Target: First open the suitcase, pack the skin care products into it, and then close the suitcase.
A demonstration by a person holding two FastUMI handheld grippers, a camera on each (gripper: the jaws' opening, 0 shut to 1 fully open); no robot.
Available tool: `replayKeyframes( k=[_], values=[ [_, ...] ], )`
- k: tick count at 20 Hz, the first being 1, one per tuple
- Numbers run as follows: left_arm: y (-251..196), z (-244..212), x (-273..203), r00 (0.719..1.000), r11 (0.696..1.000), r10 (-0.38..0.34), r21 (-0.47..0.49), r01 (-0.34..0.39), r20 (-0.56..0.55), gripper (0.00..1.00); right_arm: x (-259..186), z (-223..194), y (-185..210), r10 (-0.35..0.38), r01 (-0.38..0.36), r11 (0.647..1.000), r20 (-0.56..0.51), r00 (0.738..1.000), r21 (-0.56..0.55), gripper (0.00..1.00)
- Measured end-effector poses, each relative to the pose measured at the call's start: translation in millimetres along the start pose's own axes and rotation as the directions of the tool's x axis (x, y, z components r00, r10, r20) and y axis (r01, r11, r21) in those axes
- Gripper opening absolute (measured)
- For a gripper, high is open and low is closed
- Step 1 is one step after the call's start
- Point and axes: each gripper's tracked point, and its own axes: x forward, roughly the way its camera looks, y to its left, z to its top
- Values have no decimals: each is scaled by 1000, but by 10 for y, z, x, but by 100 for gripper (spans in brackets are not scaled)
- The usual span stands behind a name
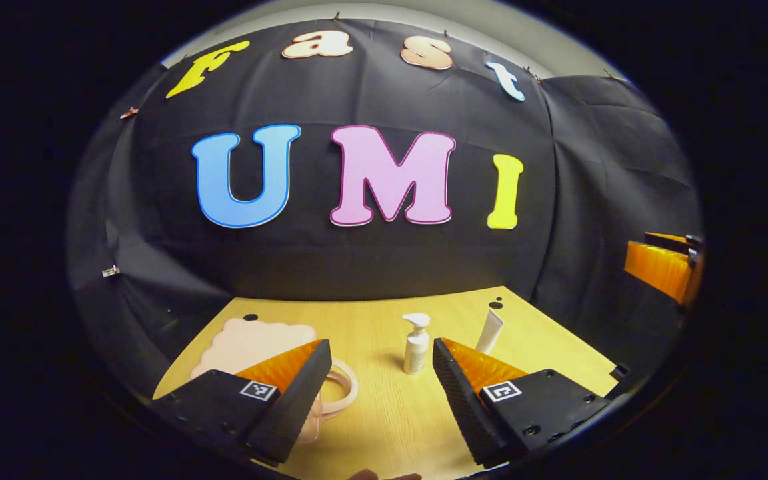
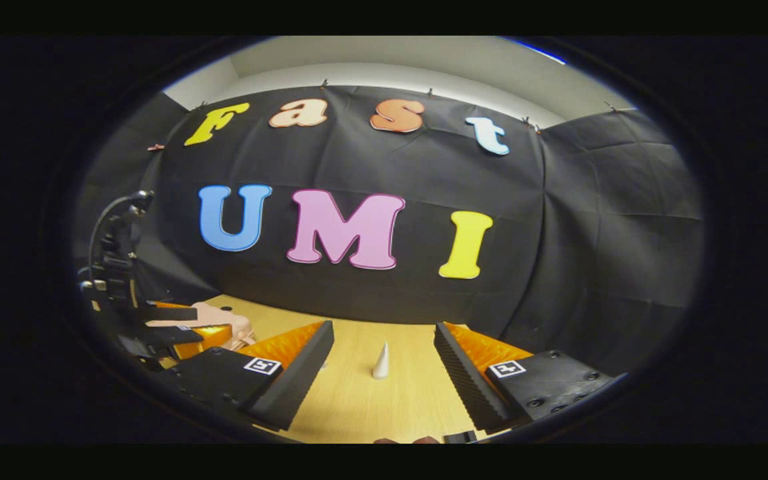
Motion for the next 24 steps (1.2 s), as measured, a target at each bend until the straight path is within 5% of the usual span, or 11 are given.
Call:
replayKeyframes(
  k=[8,16,20,24],
  values=[
    [124,-659,920,974,993,120,14,-120,-190,96,447,-425,-445,118,-117,993,-83,989,18,96],
    [369,-1246,1504,899,968,223,-26,-251,-377,98,862,-885,-823,221,-221,975,-140,965,18,97],
    [511,-1512,1551,854,953,245,-47,-299,-459,97,973,-919,-929,204,-198,979,-151,967,54,97],
    [404,-1630,1633,862,958,163,-132,-255,-480,82,1050,-959,-884,201,-195,980,-168,965,52,97]
  ],
)
